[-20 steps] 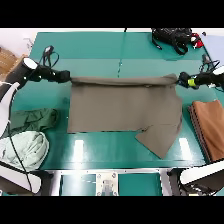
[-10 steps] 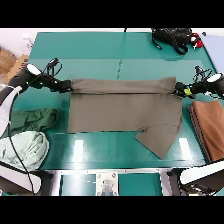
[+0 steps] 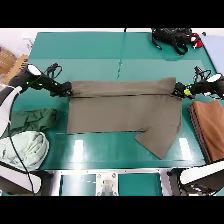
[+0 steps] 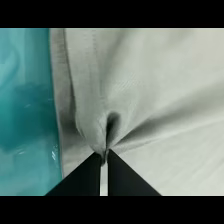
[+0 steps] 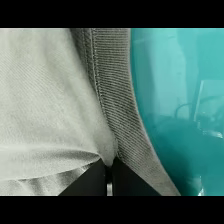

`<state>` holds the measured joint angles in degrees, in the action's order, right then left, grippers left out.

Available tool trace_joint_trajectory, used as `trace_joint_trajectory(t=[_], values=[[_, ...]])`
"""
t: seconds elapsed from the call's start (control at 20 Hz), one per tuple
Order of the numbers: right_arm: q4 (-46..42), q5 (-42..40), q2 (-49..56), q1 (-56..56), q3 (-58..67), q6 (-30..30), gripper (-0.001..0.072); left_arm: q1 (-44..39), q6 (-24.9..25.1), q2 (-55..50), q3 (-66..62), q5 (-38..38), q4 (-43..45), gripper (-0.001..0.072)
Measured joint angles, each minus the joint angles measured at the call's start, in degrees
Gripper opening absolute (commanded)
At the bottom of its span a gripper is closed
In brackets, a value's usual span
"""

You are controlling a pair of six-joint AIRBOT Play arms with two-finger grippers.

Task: Fold the shirts.

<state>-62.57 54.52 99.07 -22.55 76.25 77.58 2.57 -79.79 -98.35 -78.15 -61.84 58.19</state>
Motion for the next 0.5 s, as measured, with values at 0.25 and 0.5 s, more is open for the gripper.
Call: trace_joint_trajectory(t=[0.25,0.5], values=[[-0.3,0.0,0.0,-0.2,0.3,0.0,0.0234,0.2,-2.7,0.0,-0.1,-0.9,0.2,0.0550],[-0.5,6.5,-2.1,-2.0,4.4,0.5,0.0277,0.9,-3.3,0.1,-4.9,-9.7,-1.5,0.0154]])
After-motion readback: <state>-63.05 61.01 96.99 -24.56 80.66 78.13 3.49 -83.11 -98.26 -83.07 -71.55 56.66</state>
